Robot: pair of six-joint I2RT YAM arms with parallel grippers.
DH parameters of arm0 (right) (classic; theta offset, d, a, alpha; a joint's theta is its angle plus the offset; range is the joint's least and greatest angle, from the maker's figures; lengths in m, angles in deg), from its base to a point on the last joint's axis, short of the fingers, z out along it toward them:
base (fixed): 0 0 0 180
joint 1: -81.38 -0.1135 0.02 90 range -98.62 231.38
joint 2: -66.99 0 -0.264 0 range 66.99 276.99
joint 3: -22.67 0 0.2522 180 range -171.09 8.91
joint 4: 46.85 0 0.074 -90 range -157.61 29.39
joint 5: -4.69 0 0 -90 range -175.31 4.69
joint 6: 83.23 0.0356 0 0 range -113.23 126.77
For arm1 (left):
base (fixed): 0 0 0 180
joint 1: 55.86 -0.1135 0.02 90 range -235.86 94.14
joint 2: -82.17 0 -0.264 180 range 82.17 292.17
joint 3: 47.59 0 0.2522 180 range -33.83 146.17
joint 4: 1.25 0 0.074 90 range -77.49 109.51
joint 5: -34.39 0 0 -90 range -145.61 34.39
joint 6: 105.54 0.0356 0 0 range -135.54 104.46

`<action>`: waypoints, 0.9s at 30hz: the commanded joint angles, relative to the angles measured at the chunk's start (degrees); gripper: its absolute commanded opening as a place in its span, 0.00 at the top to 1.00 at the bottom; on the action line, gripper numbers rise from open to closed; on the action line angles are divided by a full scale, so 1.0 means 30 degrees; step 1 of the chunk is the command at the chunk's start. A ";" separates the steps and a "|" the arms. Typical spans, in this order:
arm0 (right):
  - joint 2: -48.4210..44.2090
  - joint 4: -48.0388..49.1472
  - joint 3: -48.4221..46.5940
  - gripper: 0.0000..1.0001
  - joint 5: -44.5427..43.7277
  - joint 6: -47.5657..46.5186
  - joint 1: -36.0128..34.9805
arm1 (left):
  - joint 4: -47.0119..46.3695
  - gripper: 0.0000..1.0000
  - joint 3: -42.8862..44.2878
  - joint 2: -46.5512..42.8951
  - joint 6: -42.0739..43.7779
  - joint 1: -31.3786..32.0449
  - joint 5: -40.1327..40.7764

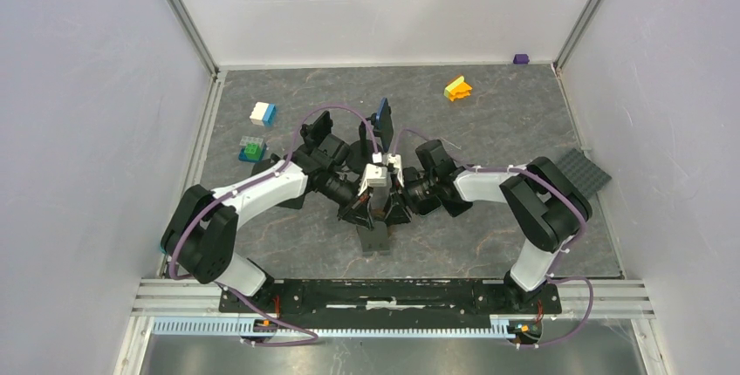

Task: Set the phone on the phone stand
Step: Adjust the phone stand at the center of the board.

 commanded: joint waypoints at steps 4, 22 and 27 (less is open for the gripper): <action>0.0428 0.1857 0.0026 0.57 0.1513 0.1628 -0.0035 | -0.0609 0.98 -0.0246 -0.0471 0.1365 0.0557 0.0465; 0.1623 -0.0371 -0.0259 1.00 -0.1065 0.0405 0.0257 | -0.1919 0.98 -0.0554 -0.2613 0.0652 0.0996 0.1306; 0.2155 -0.1109 -0.0234 1.00 -0.2247 -0.0399 0.0316 | -0.2641 0.98 -0.0623 -0.3457 0.0097 0.0997 0.1603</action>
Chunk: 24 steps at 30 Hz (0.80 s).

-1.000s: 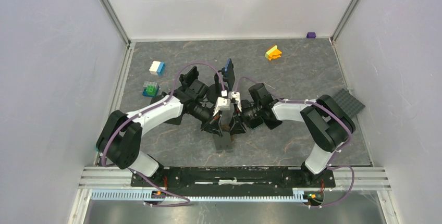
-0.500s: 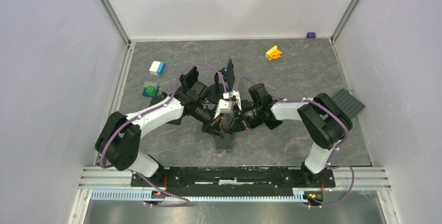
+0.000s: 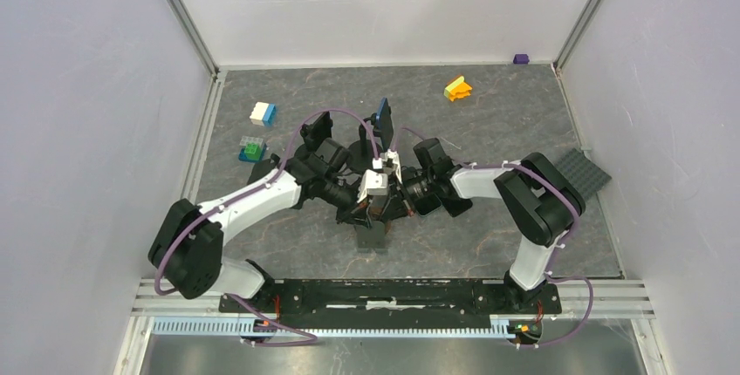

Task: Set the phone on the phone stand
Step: Adjust the phone stand at the center of the board.

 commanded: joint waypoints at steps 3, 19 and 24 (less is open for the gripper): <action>0.1336 -0.1952 0.0309 1.00 -0.4758 -0.2405 0.0185 | -0.2309 0.98 -0.0058 -0.2273 -0.0804 0.0115 -0.0383; 0.1307 -0.2360 0.0625 1.00 -0.4744 -0.3476 -0.0078 | -0.5539 0.97 -0.0900 -0.2873 -0.2788 0.0115 0.2230; 0.0940 -0.2334 0.0769 1.00 -0.4626 -0.3836 0.0005 | -0.5310 0.49 -0.0794 -0.2394 -0.3433 0.0086 0.3318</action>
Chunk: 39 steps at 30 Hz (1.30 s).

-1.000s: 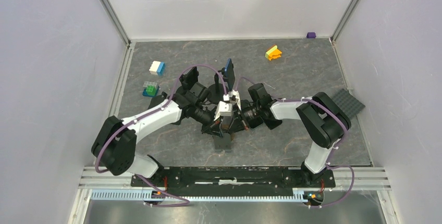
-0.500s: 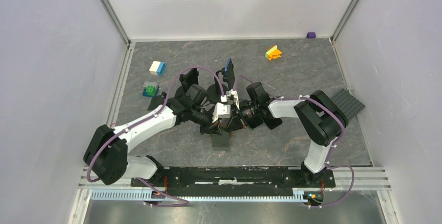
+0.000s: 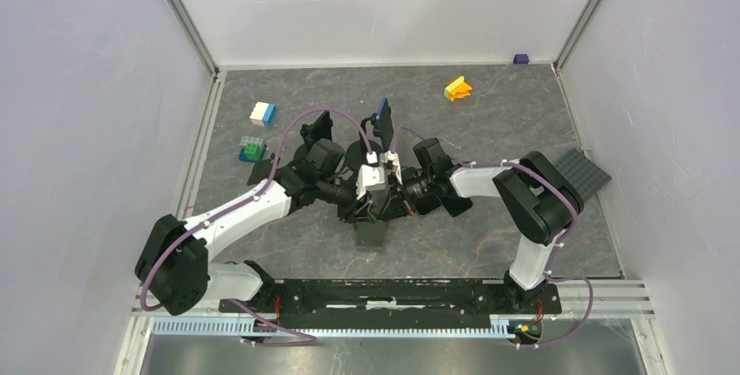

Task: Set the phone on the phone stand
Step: Adjust the phone stand at the center of the board.

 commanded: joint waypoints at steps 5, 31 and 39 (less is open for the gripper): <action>0.0670 -0.2062 0.1202 1.00 -0.4670 -0.2588 0.0370 | -0.2295 0.20 -0.0116 -0.0812 -0.1586 -0.0595 0.1516; 0.2426 -0.3219 0.0153 1.00 -0.4612 -0.2377 0.1720 | -0.4625 0.41 -0.2335 0.1396 0.0650 -0.1741 -0.4000; 0.3374 -0.4131 -0.0649 1.00 -0.4912 -0.2554 0.1708 | -0.6924 0.61 -0.3150 0.1590 0.2269 -0.1052 -0.3044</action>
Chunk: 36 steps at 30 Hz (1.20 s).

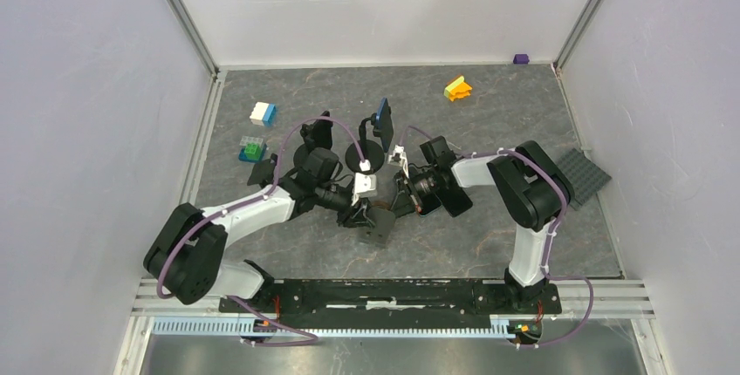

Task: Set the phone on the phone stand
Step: Adjust the phone stand at the center of the board.

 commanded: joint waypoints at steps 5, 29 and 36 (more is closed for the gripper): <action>0.1935 -0.2120 -0.0082 1.00 -0.6710 -0.2527 0.0009 | -0.3193 0.86 -0.0602 0.0259 0.2939 0.0703 0.0814; 0.1979 -0.4015 -0.1305 0.91 -0.7284 -0.3470 0.0010 | -0.5092 0.98 -0.0909 0.0431 0.0540 0.1107 0.1179; 0.1203 -0.5518 -0.2406 0.60 -0.7559 -0.4224 0.0083 | -0.5148 0.98 -0.0688 0.1568 -0.2168 0.0701 0.0382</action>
